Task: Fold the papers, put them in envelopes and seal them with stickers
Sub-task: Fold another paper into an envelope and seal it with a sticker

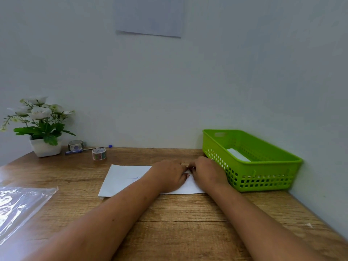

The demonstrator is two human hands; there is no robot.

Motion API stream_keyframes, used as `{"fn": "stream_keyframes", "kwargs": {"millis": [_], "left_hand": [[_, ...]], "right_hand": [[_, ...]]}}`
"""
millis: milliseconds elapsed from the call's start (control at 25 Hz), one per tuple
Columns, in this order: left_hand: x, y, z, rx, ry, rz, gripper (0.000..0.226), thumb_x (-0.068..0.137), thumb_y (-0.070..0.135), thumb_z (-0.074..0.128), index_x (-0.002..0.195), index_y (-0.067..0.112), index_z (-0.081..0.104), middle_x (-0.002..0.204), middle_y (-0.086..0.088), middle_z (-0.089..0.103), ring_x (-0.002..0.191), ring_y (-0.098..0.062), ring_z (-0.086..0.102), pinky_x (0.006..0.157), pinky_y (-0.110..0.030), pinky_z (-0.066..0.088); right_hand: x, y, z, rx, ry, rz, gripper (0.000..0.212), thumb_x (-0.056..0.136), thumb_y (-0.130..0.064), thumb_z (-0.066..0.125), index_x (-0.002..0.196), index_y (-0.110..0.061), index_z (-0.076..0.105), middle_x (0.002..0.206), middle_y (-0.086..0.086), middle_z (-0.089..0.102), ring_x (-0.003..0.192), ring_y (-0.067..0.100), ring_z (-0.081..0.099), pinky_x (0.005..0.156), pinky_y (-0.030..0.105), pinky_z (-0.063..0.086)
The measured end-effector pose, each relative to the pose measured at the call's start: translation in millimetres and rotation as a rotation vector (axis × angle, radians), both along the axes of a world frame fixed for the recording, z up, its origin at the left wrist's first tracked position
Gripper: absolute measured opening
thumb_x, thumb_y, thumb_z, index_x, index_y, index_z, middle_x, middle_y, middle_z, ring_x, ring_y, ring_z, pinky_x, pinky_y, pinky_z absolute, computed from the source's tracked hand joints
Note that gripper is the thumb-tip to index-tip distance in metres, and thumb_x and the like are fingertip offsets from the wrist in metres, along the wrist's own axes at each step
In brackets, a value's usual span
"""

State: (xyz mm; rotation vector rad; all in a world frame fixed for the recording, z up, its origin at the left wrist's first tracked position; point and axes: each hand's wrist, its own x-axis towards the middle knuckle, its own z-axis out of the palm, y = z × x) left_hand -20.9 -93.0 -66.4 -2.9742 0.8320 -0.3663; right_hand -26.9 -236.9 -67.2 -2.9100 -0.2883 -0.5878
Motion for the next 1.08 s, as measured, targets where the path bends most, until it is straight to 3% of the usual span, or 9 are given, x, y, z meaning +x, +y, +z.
{"fn": "stream_keyframes", "kwargs": {"millis": [240, 520, 840, 1080], "left_hand": [[-5.7, -0.4, 2.5, -0.049, -0.024, -0.036, 0.039, 0.097, 0.036, 0.034, 0.13, 0.024, 0.052, 0.119, -0.004, 0.058, 0.105, -0.023, 0.058, 0.084, -0.033, 0.045], [-3.8, 2.4, 0.9, -0.146, 0.049, 0.025, 0.043, 0.096, 0.04, 0.039, 0.135, 0.025, 0.048, 0.135, -0.001, 0.053, 0.12, -0.02, 0.051, 0.098, -0.033, 0.04], [-2.7, 4.9, -7.4, -0.238, -0.05, 0.003, 0.03, 0.095, 0.035, 0.042, 0.115, 0.033, 0.064, 0.11, 0.007, 0.059, 0.096, -0.017, 0.059, 0.07, -0.025, 0.04], [-5.1, 2.1, -4.2, -0.211, -0.063, 0.014, 0.03, 0.096, 0.031, 0.04, 0.114, 0.029, 0.063, 0.113, 0.005, 0.057, 0.101, -0.018, 0.057, 0.072, -0.025, 0.035]], "right_hand": [[-1.2, -3.6, 5.0, 0.015, 0.08, 0.004, 0.033, 0.088, -0.011, 0.047, 0.111, -0.018, 0.069, 0.118, 0.008, 0.064, 0.111, 0.028, 0.06, 0.091, 0.035, 0.049], [-6.8, -3.7, 9.3, -0.01, 0.095, -0.015, 0.033, 0.09, -0.005, 0.044, 0.117, -0.01, 0.063, 0.124, 0.011, 0.061, 0.115, 0.027, 0.057, 0.097, 0.034, 0.046], [-20.1, -7.5, 16.3, -0.088, 0.072, 0.062, 0.044, 0.089, -0.002, 0.042, 0.121, -0.025, 0.063, 0.128, 0.006, 0.059, 0.116, 0.026, 0.056, 0.093, 0.032, 0.045], [-37.1, -19.5, 20.4, -0.332, 0.109, 0.19, 0.052, 0.092, -0.009, 0.037, 0.137, -0.032, 0.046, 0.132, 0.006, 0.056, 0.121, 0.027, 0.051, 0.096, 0.032, 0.042]]}}
